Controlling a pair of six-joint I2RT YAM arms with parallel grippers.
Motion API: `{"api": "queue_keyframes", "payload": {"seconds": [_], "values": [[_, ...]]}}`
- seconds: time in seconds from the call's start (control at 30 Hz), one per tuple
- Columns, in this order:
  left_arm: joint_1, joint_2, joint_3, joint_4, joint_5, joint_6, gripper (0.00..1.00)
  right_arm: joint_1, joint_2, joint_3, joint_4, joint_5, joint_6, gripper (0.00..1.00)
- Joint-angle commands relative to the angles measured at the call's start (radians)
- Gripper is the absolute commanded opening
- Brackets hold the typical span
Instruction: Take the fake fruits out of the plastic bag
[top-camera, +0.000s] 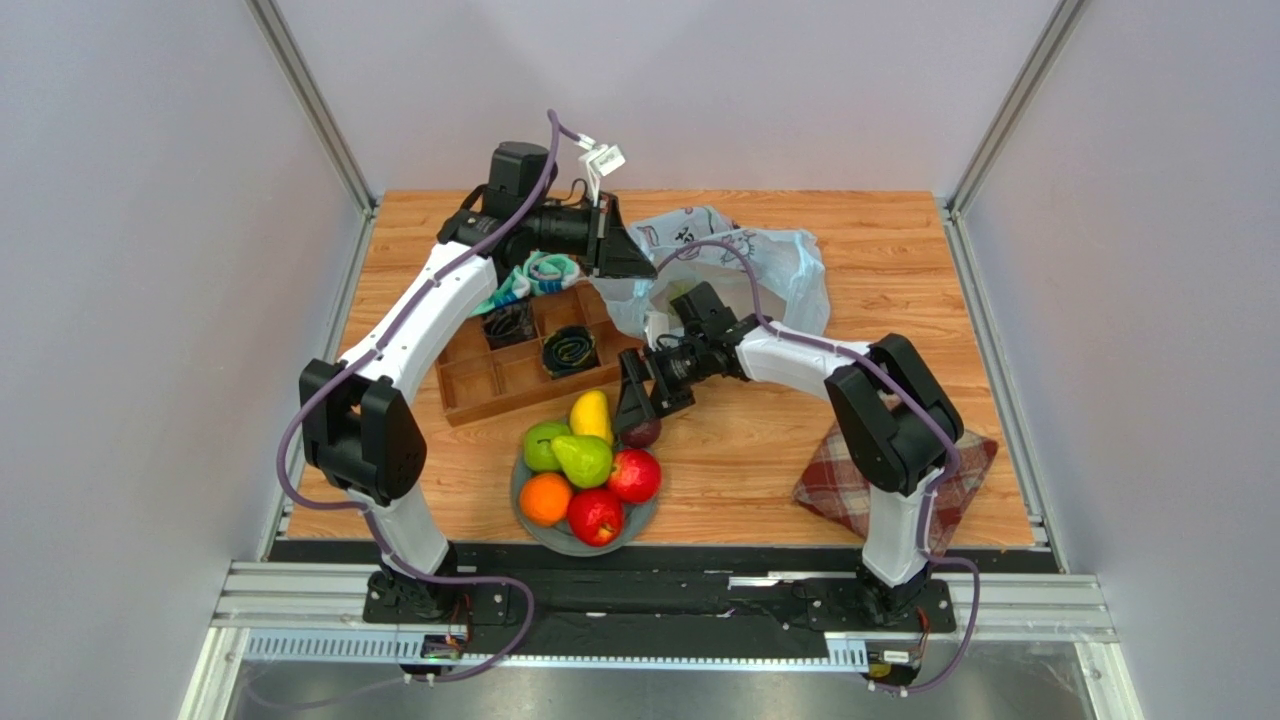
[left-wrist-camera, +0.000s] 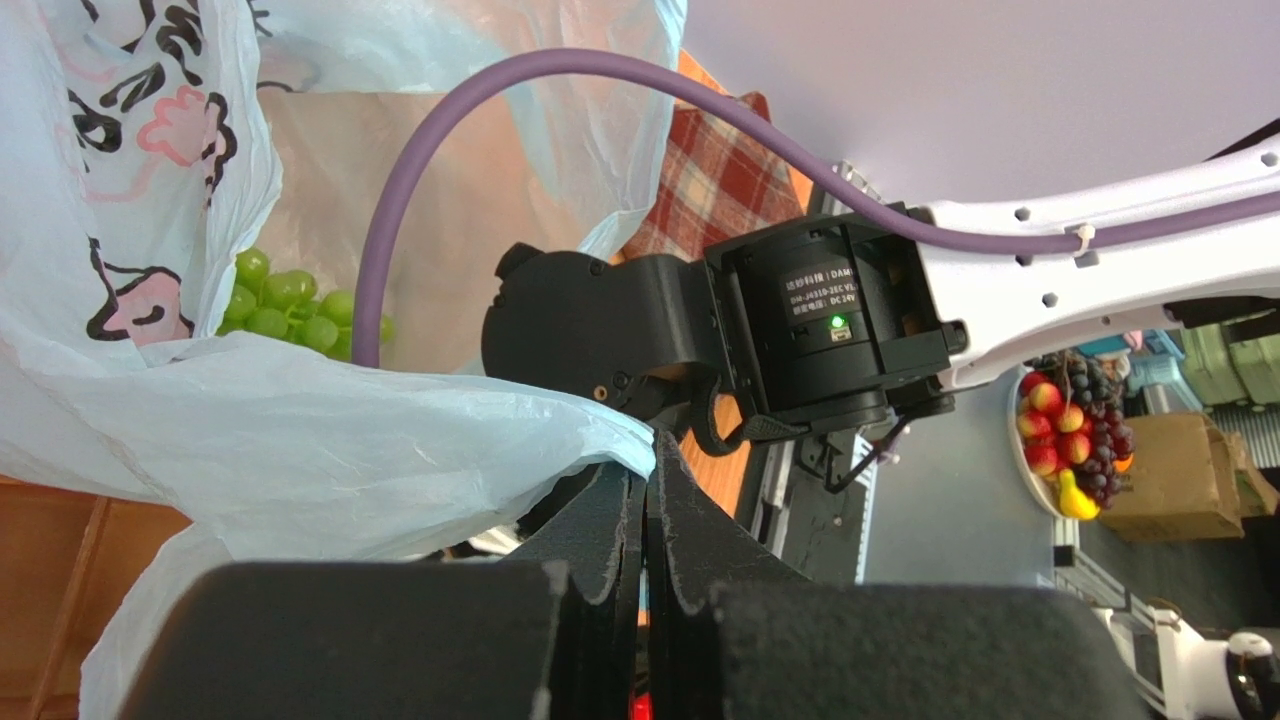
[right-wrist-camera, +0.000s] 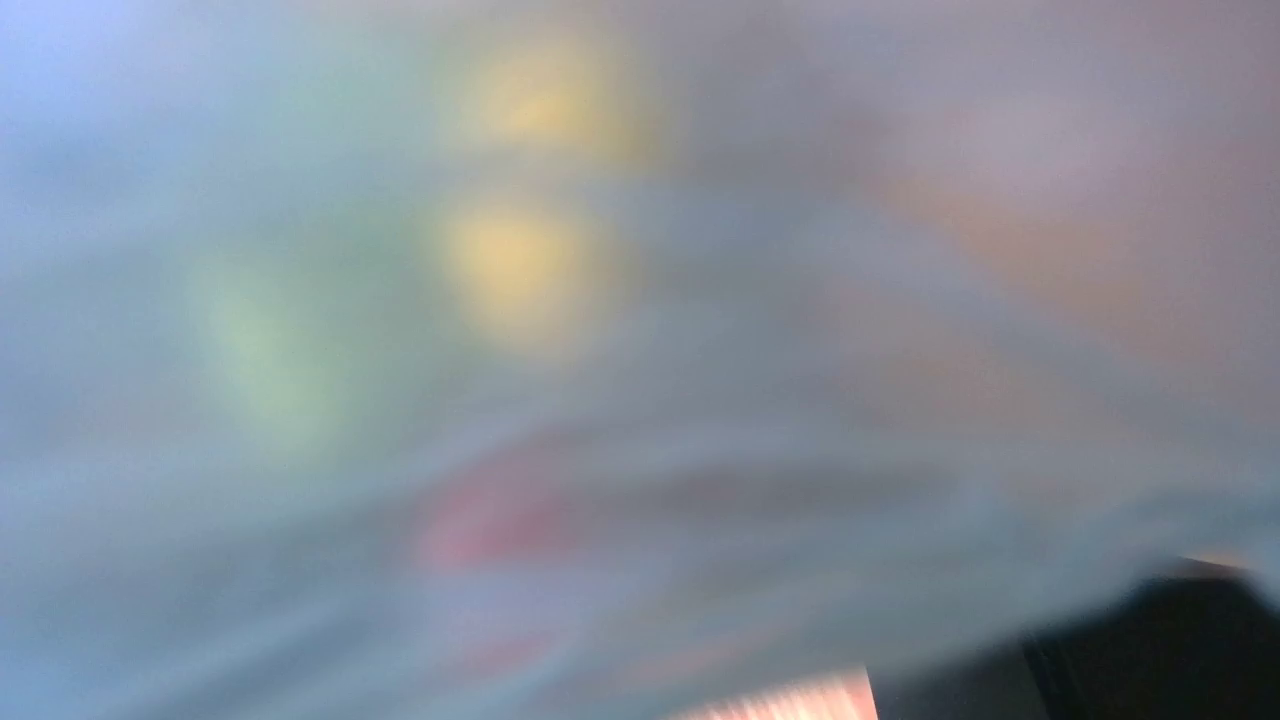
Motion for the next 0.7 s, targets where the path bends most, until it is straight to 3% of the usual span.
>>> {"api": "queue_keyframes", "payload": {"seconds": [0.0,0.2,0.43,0.6,0.67], "values": [[0.0,-0.037,0.002,0.024,0.017,0.026,0.0,0.025,-0.024,0.025,0.054,-0.117,0.018,1.0],[0.0,-0.031,0.0,0.024,0.016,0.027,0.0,0.037,0.001,0.075,-0.035,-0.141,-0.024,1.0],[-0.001,-0.018,0.015,0.027,0.017,0.023,0.0,0.006,-0.028,0.077,-0.049,-0.017,-0.035,1.0],[0.0,0.003,0.051,0.019,0.016,0.024,0.0,-0.052,-0.094,0.184,-0.25,-0.018,-0.238,1.0],[0.0,0.011,0.074,0.016,0.012,0.027,0.0,-0.077,-0.125,0.227,-0.361,-0.138,-0.399,1.0]]}}
